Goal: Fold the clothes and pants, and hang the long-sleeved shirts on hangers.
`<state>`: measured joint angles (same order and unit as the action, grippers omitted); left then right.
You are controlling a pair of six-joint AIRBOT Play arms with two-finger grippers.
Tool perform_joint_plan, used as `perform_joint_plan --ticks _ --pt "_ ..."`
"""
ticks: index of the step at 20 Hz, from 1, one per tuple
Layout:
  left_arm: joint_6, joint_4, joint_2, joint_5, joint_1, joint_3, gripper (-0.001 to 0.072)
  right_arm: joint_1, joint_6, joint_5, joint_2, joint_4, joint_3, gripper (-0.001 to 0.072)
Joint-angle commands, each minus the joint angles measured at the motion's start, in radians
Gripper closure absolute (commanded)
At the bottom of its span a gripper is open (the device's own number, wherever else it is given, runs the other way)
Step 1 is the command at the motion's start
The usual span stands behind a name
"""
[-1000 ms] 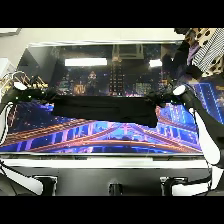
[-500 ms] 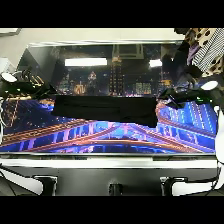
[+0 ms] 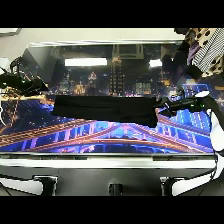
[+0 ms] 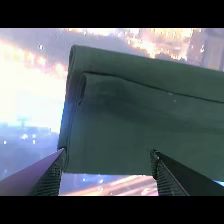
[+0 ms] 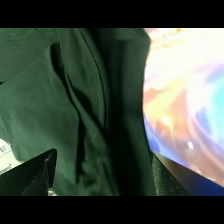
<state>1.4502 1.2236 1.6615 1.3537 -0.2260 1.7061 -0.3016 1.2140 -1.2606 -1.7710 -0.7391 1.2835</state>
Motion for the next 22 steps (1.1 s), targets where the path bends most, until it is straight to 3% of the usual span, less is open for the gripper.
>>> perform_joint_plan --ticks 1,7,9,10,11,12,13,16,22 --pt "0.010 0.016 -0.014 0.012 0.010 0.002 0.0088 0.039 -0.028 0.042 -0.035 0.018 -0.002 0.0044" --pt "0.009 0.016 -0.014 0.012 0.016 0.002 0.0088 0.107 -0.032 0.081 -0.044 0.016 -0.002 0.0065" --pt "0.009 0.016 -0.014 0.012 0.016 0.002 0.0095 0.133 -0.033 0.087 -0.042 0.013 -0.002 0.0161" --pt "0.009 0.016 -0.014 0.012 0.016 0.002 0.0109 0.138 -0.032 0.088 -0.037 0.014 -0.002 0.0271" --pt "0.009 0.016 -0.014 0.012 0.016 0.002 0.0120 0.138 -0.033 0.081 -0.028 0.022 -0.002 0.0517" --pt "0.007 0.016 -0.013 0.012 0.016 0.002 0.0251 0.137 -0.033 0.079 -0.012 0.020 -0.002 0.0650" --pt "0.004 0.015 -0.011 0.012 0.016 0.001 0.0464 0.135 -0.033 0.077 0.013 0.021 -0.001 0.0681" --pt "0.005 -0.021 0.002 0.008 0.023 -0.006 0.0692 0.136 0.040 0.045 0.102 -0.019 0.021 0.0682" --pt "0.006 -0.248 0.077 -0.138 0.192 -0.135 0.0692 0.136 0.232 -0.073 0.276 -0.208 0.084 0.0683"
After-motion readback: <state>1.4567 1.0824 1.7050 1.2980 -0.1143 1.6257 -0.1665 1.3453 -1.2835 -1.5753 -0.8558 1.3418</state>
